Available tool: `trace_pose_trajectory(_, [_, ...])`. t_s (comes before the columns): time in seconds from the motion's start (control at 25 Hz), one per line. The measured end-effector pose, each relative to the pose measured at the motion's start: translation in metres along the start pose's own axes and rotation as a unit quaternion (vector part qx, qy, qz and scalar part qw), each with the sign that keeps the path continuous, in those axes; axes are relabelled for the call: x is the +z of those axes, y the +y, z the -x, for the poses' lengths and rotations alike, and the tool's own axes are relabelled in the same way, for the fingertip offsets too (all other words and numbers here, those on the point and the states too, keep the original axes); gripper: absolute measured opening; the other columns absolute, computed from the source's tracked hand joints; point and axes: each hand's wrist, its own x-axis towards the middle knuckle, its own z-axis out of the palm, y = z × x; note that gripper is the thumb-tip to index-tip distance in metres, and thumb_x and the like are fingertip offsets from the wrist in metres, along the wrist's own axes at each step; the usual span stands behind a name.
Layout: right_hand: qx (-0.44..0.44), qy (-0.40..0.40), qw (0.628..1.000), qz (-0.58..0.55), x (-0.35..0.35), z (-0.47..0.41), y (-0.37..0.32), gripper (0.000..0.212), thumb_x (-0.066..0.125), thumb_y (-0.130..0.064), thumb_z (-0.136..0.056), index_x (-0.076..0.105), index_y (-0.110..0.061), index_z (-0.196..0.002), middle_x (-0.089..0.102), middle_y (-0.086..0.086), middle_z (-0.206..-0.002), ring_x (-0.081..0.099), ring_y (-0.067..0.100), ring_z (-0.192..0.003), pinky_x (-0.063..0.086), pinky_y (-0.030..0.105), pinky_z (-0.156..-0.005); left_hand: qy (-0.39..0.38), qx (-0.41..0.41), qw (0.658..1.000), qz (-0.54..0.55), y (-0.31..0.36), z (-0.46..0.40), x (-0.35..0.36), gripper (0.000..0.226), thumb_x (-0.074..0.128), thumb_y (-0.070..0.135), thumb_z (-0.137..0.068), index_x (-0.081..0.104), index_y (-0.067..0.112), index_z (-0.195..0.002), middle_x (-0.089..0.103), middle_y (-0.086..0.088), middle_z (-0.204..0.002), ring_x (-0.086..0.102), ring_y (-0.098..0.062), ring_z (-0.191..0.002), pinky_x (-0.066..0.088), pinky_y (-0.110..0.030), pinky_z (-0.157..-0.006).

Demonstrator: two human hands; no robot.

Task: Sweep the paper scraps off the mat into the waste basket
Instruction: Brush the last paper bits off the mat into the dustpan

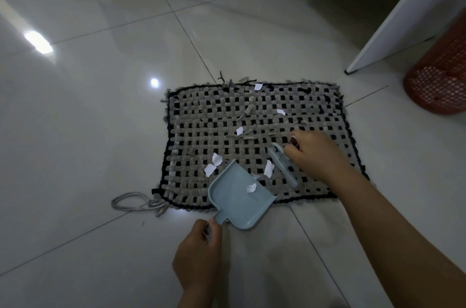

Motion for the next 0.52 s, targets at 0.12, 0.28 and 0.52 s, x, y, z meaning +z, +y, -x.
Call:
trace_pose_trajectory(0.12, [0.003,-0.009,1.000,0.012,0.015,0.004,-0.007,0.040,0.044,-0.016,-0.091,0.027,-0.017,-0.054,0.031,0.001,-0.052,0.025,0.012,-0.046,0.018,0.026,-0.045,0.003,0.001,1.000,0.000,0.000,0.002,0.000,0.028,0.052,0.034,-0.086,0.057,0.014,-0.067,0.044,0.000,-0.049,0.049,-0.029,-0.057,0.030,-0.027,-0.047])
trace_pose_trajectory(0.28, [-0.021,-0.021,0.998,-0.051,0.027,0.010,-0.007,0.036,0.046,-0.012,-0.089,0.033,-0.013,-0.055,0.035,0.004,-0.053,0.026,0.014,-0.047,0.019,0.027,-0.047,0.001,0.008,1.000,-0.007,-0.002,0.002,0.001,0.029,0.051,0.034,-0.087,0.058,0.013,-0.068,0.043,0.001,-0.048,0.051,-0.029,-0.058,0.030,-0.027,-0.047])
trace_pose_trajectory(0.52, [-0.009,-0.002,0.998,-0.063,0.011,0.010,0.002,0.033,0.045,-0.012,-0.089,0.035,-0.014,-0.057,0.036,0.003,-0.053,0.028,0.015,-0.048,0.020,0.027,-0.048,-0.006,0.000,1.000,0.001,-0.002,0.002,0.002,0.029,0.049,0.036,-0.087,0.057,0.014,-0.068,0.048,0.000,-0.052,0.055,-0.031,-0.062,0.034,-0.029,-0.051])
